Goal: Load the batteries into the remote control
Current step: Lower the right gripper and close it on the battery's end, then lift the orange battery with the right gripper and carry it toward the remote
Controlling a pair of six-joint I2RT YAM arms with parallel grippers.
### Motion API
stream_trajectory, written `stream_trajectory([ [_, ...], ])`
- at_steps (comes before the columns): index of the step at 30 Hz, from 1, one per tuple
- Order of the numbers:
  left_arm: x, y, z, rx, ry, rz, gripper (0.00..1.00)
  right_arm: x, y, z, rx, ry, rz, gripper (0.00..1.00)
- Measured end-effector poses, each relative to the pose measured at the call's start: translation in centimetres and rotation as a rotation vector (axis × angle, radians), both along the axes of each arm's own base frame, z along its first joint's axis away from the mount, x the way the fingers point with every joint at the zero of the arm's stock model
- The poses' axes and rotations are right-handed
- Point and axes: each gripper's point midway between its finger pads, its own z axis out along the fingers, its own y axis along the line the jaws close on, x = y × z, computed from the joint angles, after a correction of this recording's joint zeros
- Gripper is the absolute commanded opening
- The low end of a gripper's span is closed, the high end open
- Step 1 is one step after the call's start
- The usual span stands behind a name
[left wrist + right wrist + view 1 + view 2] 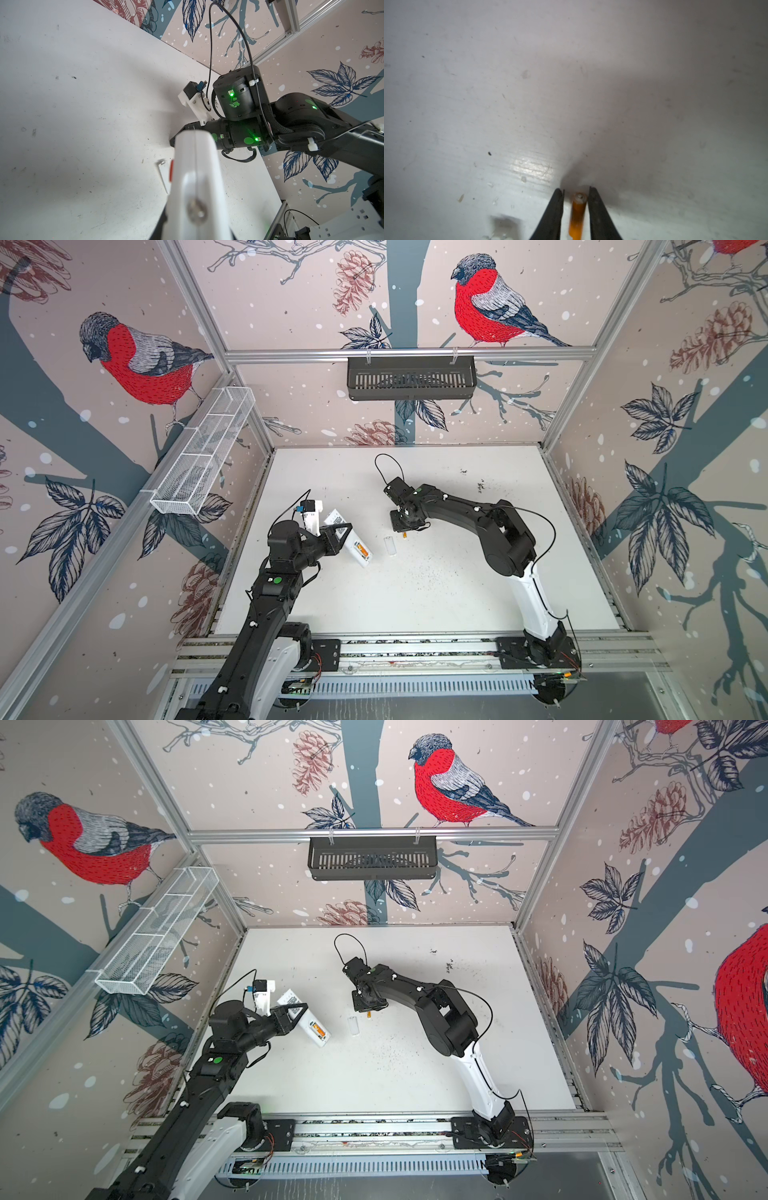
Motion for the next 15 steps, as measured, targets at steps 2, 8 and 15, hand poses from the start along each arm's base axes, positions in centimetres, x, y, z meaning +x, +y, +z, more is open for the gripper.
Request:
stream_trajectory([
  [2,0.01,0.0,-0.02,0.0,0.001,0.0,0.0,-0.11,-0.12,-0.01,-0.007,0.003,0.001,0.23],
  [8,0.03,0.0,-0.08,0.0,0.003,0.0,0.0,-0.48,-0.55,-0.02,-0.038,0.008,0.002,0.16],
  [15,-0.07,-0.21,-0.08,-0.006,0.005,-0.014,0.0,-0.93,-0.28,0.19,-0.05,0.006,0.031,0.11],
])
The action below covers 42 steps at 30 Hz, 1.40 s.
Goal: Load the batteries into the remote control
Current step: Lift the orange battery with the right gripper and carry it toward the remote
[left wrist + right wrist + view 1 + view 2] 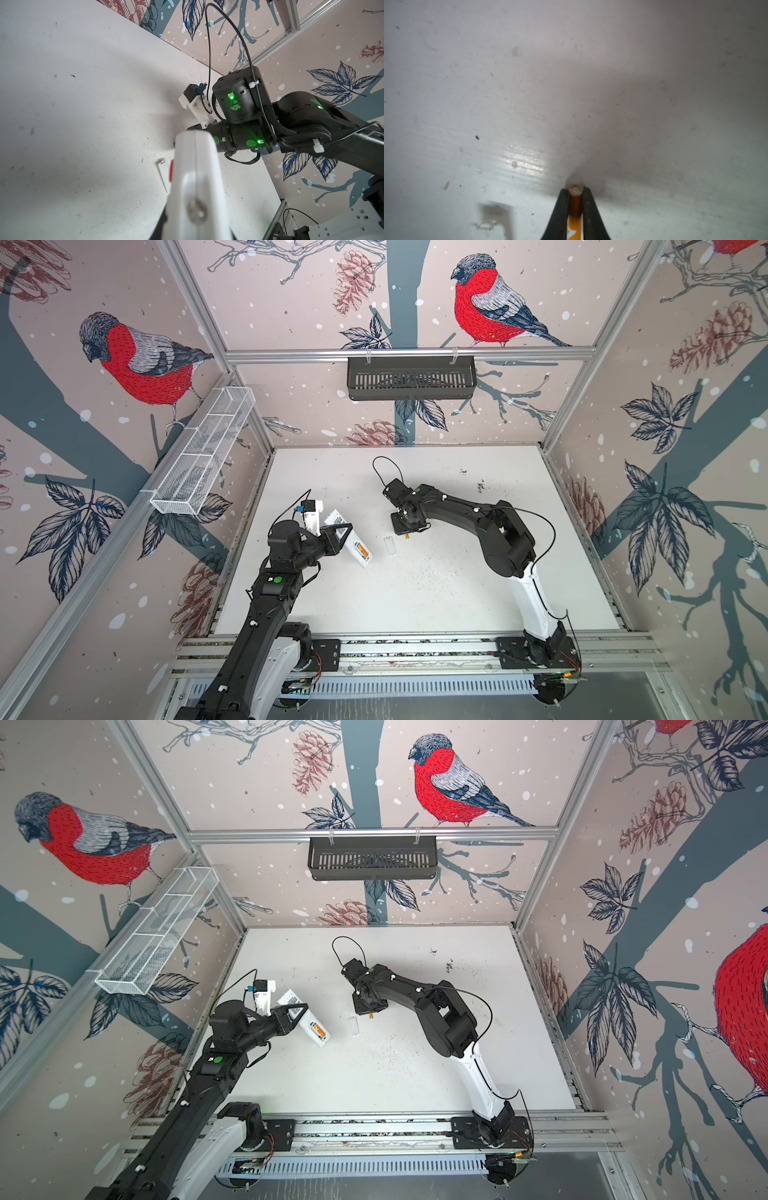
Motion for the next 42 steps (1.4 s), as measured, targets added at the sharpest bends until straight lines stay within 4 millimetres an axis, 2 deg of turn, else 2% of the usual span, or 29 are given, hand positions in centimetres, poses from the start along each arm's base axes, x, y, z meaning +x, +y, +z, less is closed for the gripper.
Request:
stream_trajectory([
  [2,0.0,-0.2,0.0,-0.006,0.004,-0.01,0.0,-0.2,0.4,0.4,0.006,-0.009,0.014,0.1],
  [5,-0.2,-0.7,-0.1,-0.035,0.02,-0.04,0.0,-0.6,0.9,2.1,0.041,-0.056,0.055,0.09],
  [12,-0.6,-1.9,-0.5,-0.105,0.047,-0.122,0.0,-2.2,2.6,8.8,0.232,-0.203,0.182,0.06],
  [15,-0.8,-2.5,-0.4,-0.146,0.057,-0.161,0.0,-3.5,3.2,12.0,0.32,-0.278,0.25,0.06],
  [18,-1.1,-3.0,-0.3,-0.192,0.061,-0.202,0.0,-5.9,4.1,15.0,0.419,-0.344,0.337,0.06],
  [21,-1.5,-3.5,-0.3,-0.245,0.072,-0.242,0.0,-7.9,4.9,17.0,0.496,-0.402,0.418,0.06],
  [32,-2.2,-4.4,1.2,-0.382,0.097,-0.342,0.0,-14.5,6.7,20.7,0.703,-0.507,0.63,0.07],
  [37,-2.5,-4.6,1.5,-0.419,0.108,-0.371,0.0,-16.4,6.6,21.2,0.76,-0.539,0.709,0.07],
  [42,-2.8,-4.7,1.9,-0.453,0.114,-0.392,0.0,-17.5,6.3,21.1,0.798,-0.552,0.74,0.07],
])
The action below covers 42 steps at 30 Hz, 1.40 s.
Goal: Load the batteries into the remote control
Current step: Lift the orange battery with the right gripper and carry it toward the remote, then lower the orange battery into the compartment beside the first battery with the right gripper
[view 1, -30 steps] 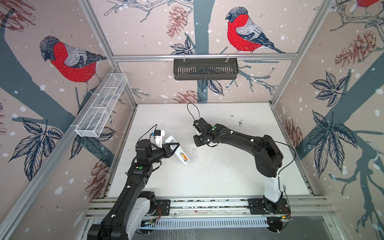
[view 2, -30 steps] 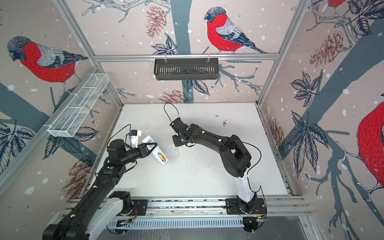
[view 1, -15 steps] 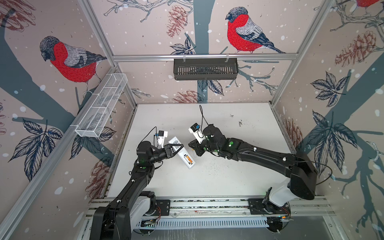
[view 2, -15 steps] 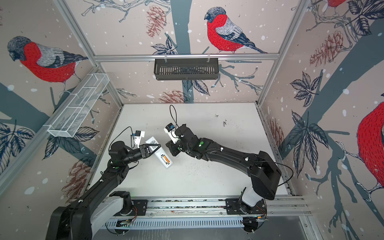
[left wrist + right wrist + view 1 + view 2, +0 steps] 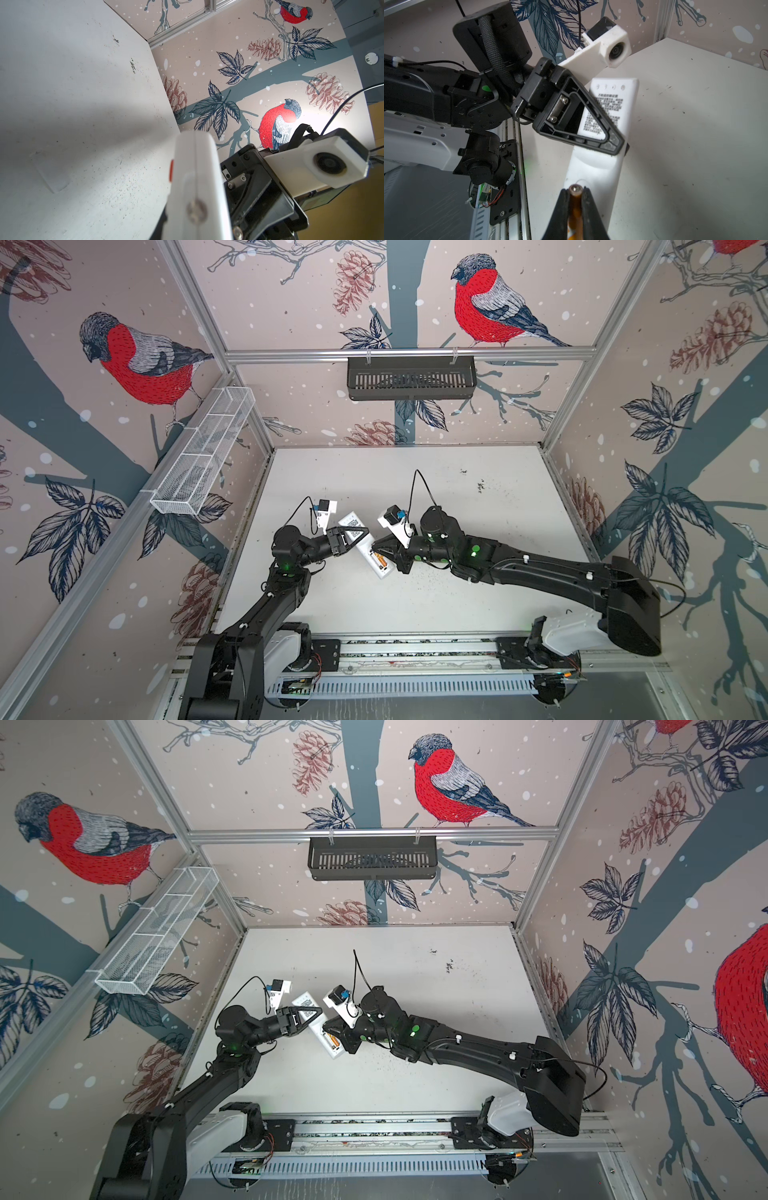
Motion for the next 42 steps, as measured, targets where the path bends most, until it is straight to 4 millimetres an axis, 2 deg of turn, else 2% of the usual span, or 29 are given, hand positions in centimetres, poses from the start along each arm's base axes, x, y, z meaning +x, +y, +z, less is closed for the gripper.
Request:
stream_trajectory([
  [10,-0.5,-0.1,0.8,-0.038,-0.016,-0.027,0.0,-0.8,0.5,0.7,0.047,-0.029,0.052,0.07],
  [18,-0.4,-0.1,0.8,-0.047,-0.01,-0.027,0.0,-1.2,0.6,-0.8,0.023,-0.012,0.065,0.07],
  [24,-0.4,-0.1,0.9,-0.047,-0.019,-0.027,0.0,-1.5,0.4,-1.2,0.018,-0.01,0.067,0.08],
  [35,-0.4,-0.1,0.9,-0.047,-0.019,-0.024,0.0,-1.3,0.3,-1.3,0.014,-0.017,0.049,0.24],
  [42,-0.4,-0.1,0.6,-0.036,-0.019,-0.021,0.0,-1.0,0.3,-0.3,0.018,-0.028,0.036,0.36],
])
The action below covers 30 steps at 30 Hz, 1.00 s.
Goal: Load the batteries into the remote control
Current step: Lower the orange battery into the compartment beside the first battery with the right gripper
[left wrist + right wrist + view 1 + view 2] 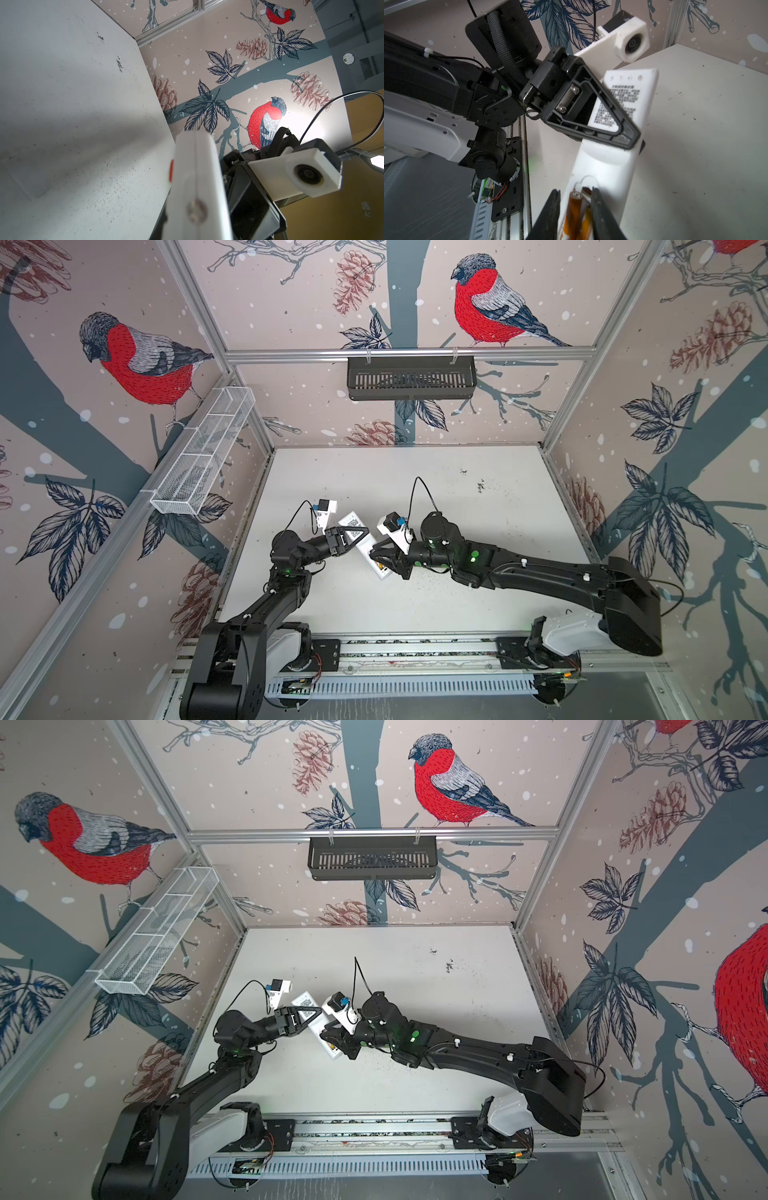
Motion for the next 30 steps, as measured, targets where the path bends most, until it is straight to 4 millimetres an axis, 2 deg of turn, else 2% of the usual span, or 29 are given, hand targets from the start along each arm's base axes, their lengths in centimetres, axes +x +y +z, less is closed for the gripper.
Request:
stream_trajectory([
  [3,0.2,0.1,-0.1,0.019,-0.006,0.013,0.0,0.3,-0.2,0.3,-0.007,-0.005,-0.022,0.39],
  [9,0.9,0.3,-0.4,0.071,-0.021,0.059,0.0,1.4,0.1,0.8,-0.058,0.004,-0.07,0.38],
  [18,1.6,0.7,-2.0,0.13,0.014,0.101,0.0,1.3,0.0,-1.1,-0.16,0.024,-0.1,0.32],
  [25,1.5,0.8,-2.2,0.144,0.018,0.109,0.0,1.7,0.8,-2.3,-0.216,0.033,-0.115,0.29],
  [30,1.7,0.9,-2.4,0.149,0.017,0.121,0.0,1.8,1.3,-3.2,-0.251,0.04,-0.12,0.23],
])
